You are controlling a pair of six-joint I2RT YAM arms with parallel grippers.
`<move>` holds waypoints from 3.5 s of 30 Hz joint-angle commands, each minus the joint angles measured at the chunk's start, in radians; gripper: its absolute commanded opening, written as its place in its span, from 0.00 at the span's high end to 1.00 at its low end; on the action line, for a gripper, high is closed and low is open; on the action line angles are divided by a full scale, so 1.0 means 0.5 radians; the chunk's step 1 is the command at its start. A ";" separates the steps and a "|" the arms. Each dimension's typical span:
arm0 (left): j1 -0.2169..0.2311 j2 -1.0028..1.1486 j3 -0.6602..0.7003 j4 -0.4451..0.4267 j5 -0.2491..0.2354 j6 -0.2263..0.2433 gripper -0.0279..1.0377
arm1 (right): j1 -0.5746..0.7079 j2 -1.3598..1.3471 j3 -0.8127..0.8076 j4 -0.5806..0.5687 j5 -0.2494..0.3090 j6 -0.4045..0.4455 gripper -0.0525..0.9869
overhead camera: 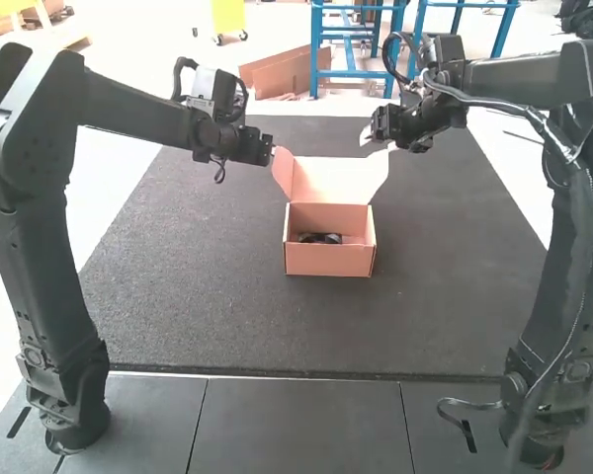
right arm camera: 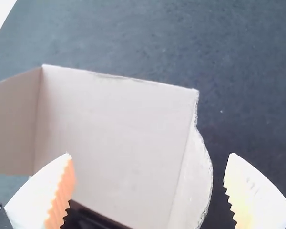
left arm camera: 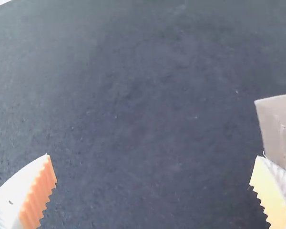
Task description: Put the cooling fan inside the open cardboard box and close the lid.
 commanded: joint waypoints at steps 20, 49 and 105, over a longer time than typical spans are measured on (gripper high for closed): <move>-0.120 0.012 0.047 0.025 0.325 -0.087 0.07 | -0.006 0.080 0.072 -0.084 0.004 -0.031 0.67; -0.117 0.015 0.044 0.047 0.328 -0.056 0.07 | -0.049 0.086 0.191 -0.167 0.096 -0.087 0.73; -0.129 -0.009 0.090 0.028 0.328 -0.068 0.07 | 0.113 0.058 0.241 -0.538 0.203 -0.215 0.97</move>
